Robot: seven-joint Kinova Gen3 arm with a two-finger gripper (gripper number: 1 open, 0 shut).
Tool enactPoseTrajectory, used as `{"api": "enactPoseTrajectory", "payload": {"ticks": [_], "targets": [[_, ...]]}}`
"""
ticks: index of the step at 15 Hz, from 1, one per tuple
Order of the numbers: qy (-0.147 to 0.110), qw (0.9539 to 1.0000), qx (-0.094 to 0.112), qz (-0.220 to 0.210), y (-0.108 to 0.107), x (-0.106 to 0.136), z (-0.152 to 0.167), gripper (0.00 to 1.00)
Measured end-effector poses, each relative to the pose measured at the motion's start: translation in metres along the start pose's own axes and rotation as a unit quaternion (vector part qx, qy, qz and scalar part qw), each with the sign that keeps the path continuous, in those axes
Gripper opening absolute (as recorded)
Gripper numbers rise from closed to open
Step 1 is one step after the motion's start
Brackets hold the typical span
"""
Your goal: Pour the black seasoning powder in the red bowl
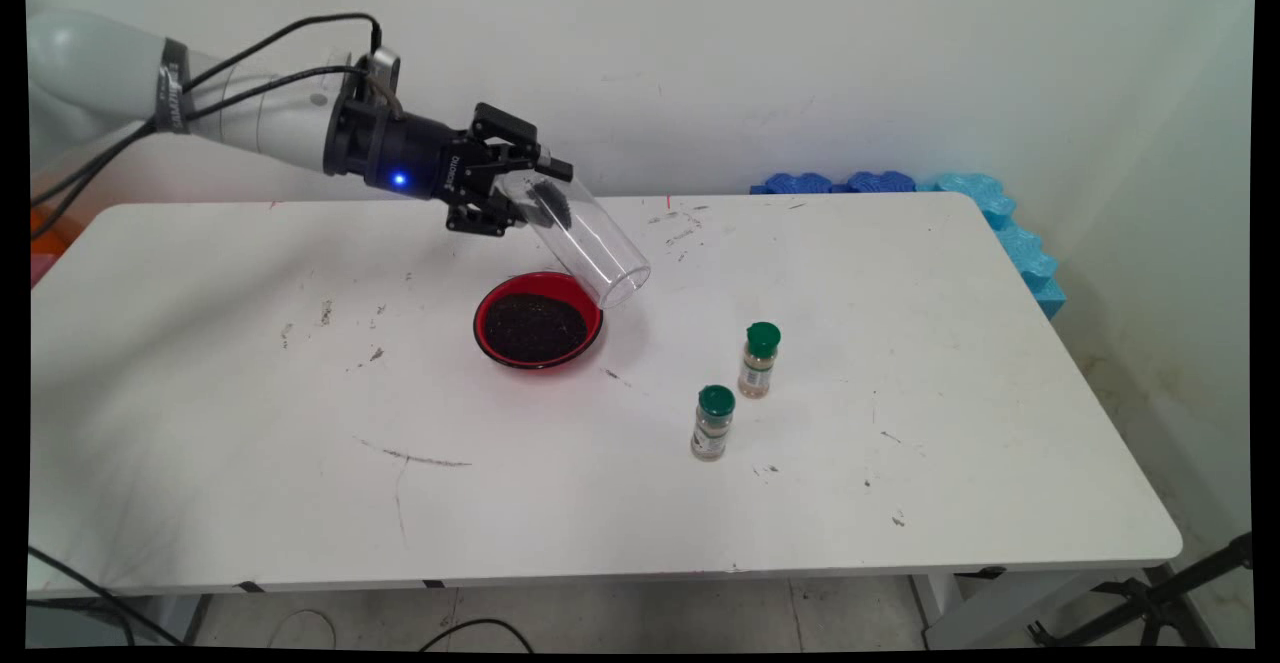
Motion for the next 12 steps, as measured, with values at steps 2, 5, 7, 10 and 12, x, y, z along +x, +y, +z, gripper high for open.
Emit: {"api": "enactPoseTrajectory", "payload": {"ticks": [2, 5, 7, 10, 12], "targets": [[-0.001, 0.9994, 0.003, 0.036, 0.006, 0.000, 0.000, 0.00], [-0.007, 0.9948, 0.007, 0.102, 0.018, -0.002, 0.001, 0.00], [-0.010, 0.9885, 0.012, 0.151, 0.026, -0.003, 0.003, 0.00], [-0.014, 0.9755, 0.016, 0.219, 0.034, -0.005, 0.006, 0.00], [-0.018, 0.9642, 0.019, 0.264, 0.039, -0.007, 0.009, 0.00]]}}
